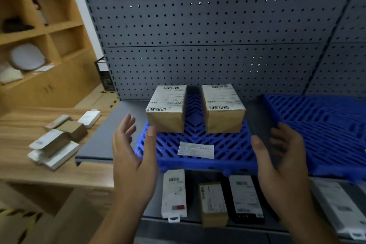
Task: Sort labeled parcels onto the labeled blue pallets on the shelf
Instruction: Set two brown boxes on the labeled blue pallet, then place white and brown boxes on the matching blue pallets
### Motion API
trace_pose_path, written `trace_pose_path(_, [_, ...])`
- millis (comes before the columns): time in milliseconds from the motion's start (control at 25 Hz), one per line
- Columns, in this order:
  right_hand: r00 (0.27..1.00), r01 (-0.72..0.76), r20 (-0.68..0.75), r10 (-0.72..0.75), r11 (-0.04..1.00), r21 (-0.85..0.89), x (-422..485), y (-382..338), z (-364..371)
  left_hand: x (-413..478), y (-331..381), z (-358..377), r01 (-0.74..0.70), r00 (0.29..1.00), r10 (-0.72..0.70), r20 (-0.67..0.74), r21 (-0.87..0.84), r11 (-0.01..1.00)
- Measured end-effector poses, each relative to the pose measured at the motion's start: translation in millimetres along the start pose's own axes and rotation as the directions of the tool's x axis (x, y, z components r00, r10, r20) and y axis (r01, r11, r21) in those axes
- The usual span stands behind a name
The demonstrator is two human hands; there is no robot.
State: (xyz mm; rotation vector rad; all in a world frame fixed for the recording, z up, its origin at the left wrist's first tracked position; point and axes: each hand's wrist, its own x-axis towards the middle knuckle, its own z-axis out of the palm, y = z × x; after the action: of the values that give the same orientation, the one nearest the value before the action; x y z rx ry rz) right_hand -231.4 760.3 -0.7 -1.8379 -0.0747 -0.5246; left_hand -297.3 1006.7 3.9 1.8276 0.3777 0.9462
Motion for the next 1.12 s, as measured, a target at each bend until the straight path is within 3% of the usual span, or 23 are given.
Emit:
trace_pose_path(240, [0.999, -0.037, 0.038, 0.036, 0.998, 0.046, -26.5, 15.7, -35.2, -66.4, 9.9, -18.0, 0.048, 0.994, -0.040, -0.098, 0.080, 0.996])
trace_pose_path(600, [0.985, -0.168, -0.022, 0.170, 0.984, 0.056, -69.1, 16.9, -72.4, -108.6, 12.4, -15.1, 0.034, 0.998, -0.035, 0.060, 0.018, 0.999])
trace_pose_path(1120, [0.976, -0.214, -0.039, 0.214, 0.977, -0.013, -115.6, 29.3, -77.0, -130.1, -23.6, -10.1, 0.086, 0.968, -0.097, 0.231, 0.056, 0.995])
